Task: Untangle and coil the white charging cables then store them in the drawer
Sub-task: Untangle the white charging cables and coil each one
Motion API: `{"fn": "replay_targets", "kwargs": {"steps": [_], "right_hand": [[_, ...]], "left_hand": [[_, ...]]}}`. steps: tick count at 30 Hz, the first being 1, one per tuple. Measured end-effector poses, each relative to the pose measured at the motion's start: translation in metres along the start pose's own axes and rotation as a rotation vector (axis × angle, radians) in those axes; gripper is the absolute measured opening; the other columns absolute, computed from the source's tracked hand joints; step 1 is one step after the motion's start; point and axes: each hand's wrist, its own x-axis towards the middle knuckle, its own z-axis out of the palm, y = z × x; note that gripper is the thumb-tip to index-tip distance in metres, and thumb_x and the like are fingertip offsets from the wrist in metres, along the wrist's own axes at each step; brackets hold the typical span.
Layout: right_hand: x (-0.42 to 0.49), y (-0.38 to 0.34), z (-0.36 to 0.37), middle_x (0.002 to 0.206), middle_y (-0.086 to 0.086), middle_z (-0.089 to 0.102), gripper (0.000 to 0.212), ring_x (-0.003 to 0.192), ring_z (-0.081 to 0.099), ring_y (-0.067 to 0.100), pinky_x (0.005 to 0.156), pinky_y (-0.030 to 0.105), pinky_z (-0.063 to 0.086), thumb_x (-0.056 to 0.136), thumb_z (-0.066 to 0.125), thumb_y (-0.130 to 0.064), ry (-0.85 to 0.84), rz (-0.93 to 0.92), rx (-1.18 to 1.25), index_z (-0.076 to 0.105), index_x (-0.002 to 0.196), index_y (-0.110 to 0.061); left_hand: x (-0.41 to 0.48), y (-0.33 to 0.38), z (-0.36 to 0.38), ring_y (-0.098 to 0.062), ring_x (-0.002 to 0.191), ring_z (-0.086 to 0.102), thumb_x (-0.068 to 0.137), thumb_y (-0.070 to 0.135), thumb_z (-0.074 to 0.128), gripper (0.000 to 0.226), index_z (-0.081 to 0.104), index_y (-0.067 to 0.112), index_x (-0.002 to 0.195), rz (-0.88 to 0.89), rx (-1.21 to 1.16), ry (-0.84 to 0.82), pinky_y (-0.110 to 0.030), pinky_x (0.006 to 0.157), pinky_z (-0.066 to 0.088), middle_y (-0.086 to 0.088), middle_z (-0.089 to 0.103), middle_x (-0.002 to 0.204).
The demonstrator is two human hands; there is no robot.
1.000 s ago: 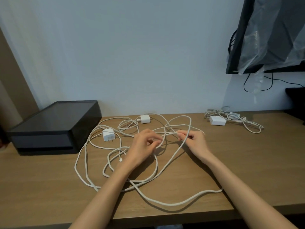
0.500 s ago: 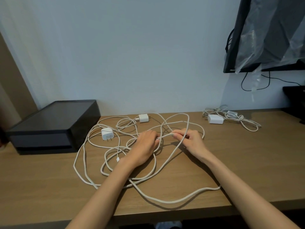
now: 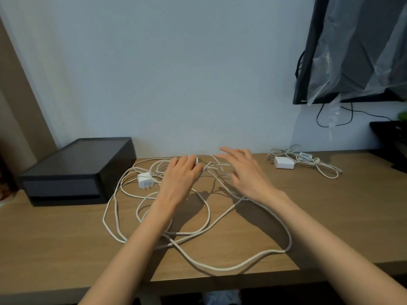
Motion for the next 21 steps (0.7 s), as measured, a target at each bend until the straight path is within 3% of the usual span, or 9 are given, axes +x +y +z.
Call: {"fn": "replay_targets", "kwargs": {"steps": [3, 7, 10, 12, 14, 17, 21], "right_hand": [[0.013, -0.012, 0.001, 0.157, -0.012, 0.021, 0.069, 0.137, 0.019, 0.020, 0.114, 0.036, 0.018, 0.090, 0.039, 0.004, -0.189, -0.001, -0.014, 0.029, 0.148, -0.032], [0.024, -0.014, 0.008, 0.155, -0.006, 0.028, 0.063, 0.139, 0.020, 0.022, 0.113, 0.050, 0.023, 0.089, 0.035, 0.008, -0.283, 0.118, 0.156, 0.040, 0.140, -0.028], [0.024, -0.008, 0.011, 0.135, -0.001, 0.051, 0.036, 0.127, 0.038, 0.019, 0.104, 0.042, 0.035, 0.097, 0.037, -0.005, -0.209, 0.116, 0.137, 0.052, 0.125, -0.019], [0.020, 0.000, 0.013, 0.122, 0.001, 0.058, 0.028, 0.117, 0.046, 0.019, 0.095, 0.039, 0.040, 0.099, 0.035, -0.013, -0.177, 0.136, 0.109, 0.057, 0.115, -0.017], [0.014, 0.008, 0.013, 0.113, 0.003, 0.061, 0.030, 0.109, 0.051, 0.020, 0.087, 0.038, 0.042, 0.099, 0.033, -0.016, -0.185, 0.173, 0.044, 0.061, 0.108, -0.021], [0.009, 0.017, 0.012, 0.114, 0.003, 0.065, 0.037, 0.107, 0.056, 0.021, 0.088, 0.036, 0.043, 0.098, 0.031, -0.017, -0.243, 0.228, -0.055, 0.067, 0.105, -0.021], [0.014, 0.014, 0.003, 0.116, 0.001, 0.067, 0.042, 0.102, 0.060, 0.018, 0.096, 0.036, 0.041, 0.101, 0.025, -0.023, -0.271, 0.255, -0.136, 0.067, 0.108, -0.019]], "left_hand": [[0.007, -0.007, -0.010, -0.022, 0.064, 0.044, 0.079, 0.008, 0.059, 0.008, 0.061, 0.016, 0.081, 0.063, 0.057, 0.047, -0.031, 0.061, 0.024, -0.003, 0.049, 0.074], [0.008, -0.011, -0.020, -0.022, 0.067, 0.048, 0.070, 0.004, 0.069, 0.024, 0.065, 0.016, 0.090, 0.116, 0.022, 0.063, -0.030, 0.059, 0.032, -0.003, 0.053, 0.077], [0.007, -0.018, -0.020, -0.023, 0.063, 0.048, 0.069, 0.005, 0.075, 0.020, 0.067, 0.015, 0.084, -0.060, -0.065, 0.046, -0.029, 0.057, 0.028, -0.003, 0.055, 0.073], [0.004, -0.024, -0.017, -0.024, 0.063, 0.049, 0.079, 0.009, 0.072, 0.009, 0.070, 0.012, 0.087, -0.226, -0.193, 0.070, -0.028, 0.055, 0.030, -0.004, 0.057, 0.073], [0.003, -0.030, -0.018, -0.020, 0.068, 0.050, 0.092, 0.021, 0.059, 0.016, 0.071, 0.013, 0.098, -0.449, -0.405, 0.084, -0.029, 0.058, 0.036, -0.003, 0.058, 0.079], [0.005, -0.040, -0.022, -0.012, 0.076, 0.052, 0.098, 0.027, 0.049, 0.026, 0.070, 0.015, 0.107, -0.723, -0.602, 0.126, -0.022, 0.066, 0.032, 0.000, 0.062, 0.091], [0.018, -0.053, -0.030, -0.009, 0.081, 0.057, 0.097, 0.026, 0.050, 0.025, 0.071, 0.015, 0.104, -0.840, -0.791, 0.240, -0.018, 0.066, 0.040, -0.001, 0.066, 0.092]]}}
